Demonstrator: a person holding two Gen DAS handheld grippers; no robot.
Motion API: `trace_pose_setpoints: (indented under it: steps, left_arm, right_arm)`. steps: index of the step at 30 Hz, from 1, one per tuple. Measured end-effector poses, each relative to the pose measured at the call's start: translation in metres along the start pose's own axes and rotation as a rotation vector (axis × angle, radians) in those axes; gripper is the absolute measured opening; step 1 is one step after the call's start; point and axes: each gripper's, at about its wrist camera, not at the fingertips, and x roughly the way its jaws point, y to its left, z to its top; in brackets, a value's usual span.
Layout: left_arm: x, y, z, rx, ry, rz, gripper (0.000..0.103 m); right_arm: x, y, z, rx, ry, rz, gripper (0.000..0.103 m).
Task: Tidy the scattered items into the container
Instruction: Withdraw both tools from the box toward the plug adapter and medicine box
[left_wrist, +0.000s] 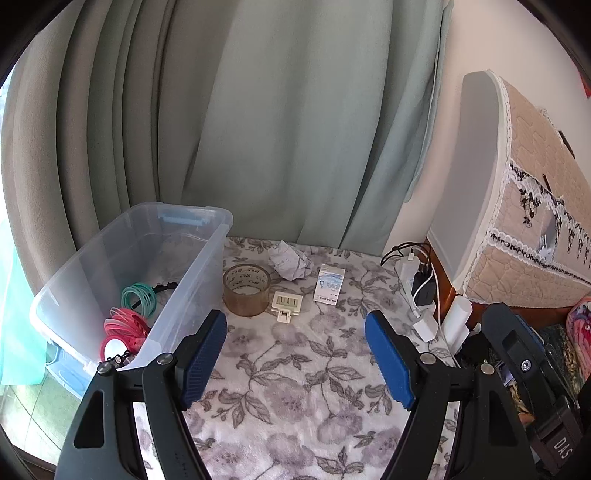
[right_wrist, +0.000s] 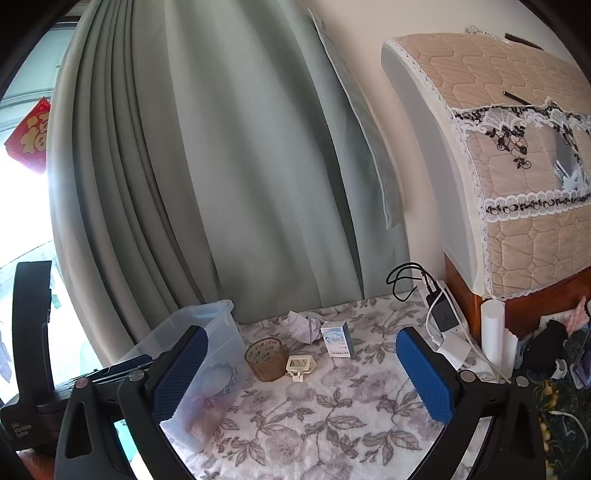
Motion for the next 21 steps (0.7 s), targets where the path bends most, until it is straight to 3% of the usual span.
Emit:
trace_pose_setpoints:
  steps: [5,10,12,17,21]
  left_arm:
    - [0.013,0.000,-0.006,-0.014,0.011,0.016,0.078]
    - [0.017,0.003,-0.009,-0.058,-0.090,0.065,0.078]
    - [0.020,0.003,-0.011,-0.068,-0.118,0.050,0.078]
    - [0.043,0.009,-0.014,-0.148,-0.078,-0.010,0.078]
    - [0.058,0.009,-0.016,-0.136,-0.075,0.018,0.078]
  right_arm:
    - [0.009,-0.010,-0.008,0.003,0.011,0.011,0.103]
    - [0.023,-0.013,-0.016,-0.055,0.064,0.037,0.103]
    - [0.029,-0.015,-0.019,-0.060,0.078,0.026,0.103]
    - [0.044,-0.022,-0.025,-0.044,0.113,0.029,0.103]
    - [0.059,-0.029,-0.026,-0.036,0.143,0.006,0.103]
